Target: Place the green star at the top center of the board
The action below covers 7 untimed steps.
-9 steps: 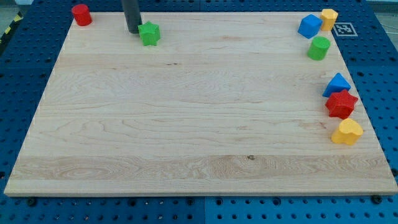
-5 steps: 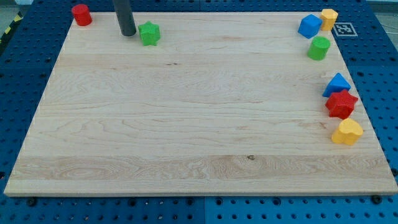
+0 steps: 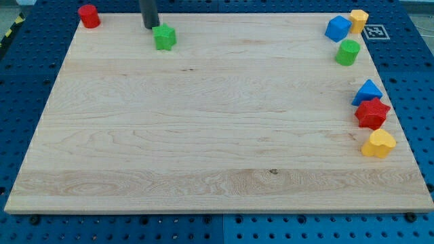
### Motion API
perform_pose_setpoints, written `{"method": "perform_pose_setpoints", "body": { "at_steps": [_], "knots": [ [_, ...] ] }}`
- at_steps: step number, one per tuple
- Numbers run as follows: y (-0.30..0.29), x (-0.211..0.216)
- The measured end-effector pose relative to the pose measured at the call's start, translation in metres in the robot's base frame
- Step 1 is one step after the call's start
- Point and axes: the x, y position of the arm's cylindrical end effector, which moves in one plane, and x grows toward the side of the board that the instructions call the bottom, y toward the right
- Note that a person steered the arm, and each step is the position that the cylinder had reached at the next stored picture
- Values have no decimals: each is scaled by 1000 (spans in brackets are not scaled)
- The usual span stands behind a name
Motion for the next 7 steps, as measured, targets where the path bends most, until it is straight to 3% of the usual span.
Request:
{"method": "perform_pose_setpoints", "body": {
  "at_steps": [1, 4, 6, 7],
  "knots": [
    [-23, -5],
    [-3, 84],
    [-3, -1],
    [-2, -8]
  ]
}}
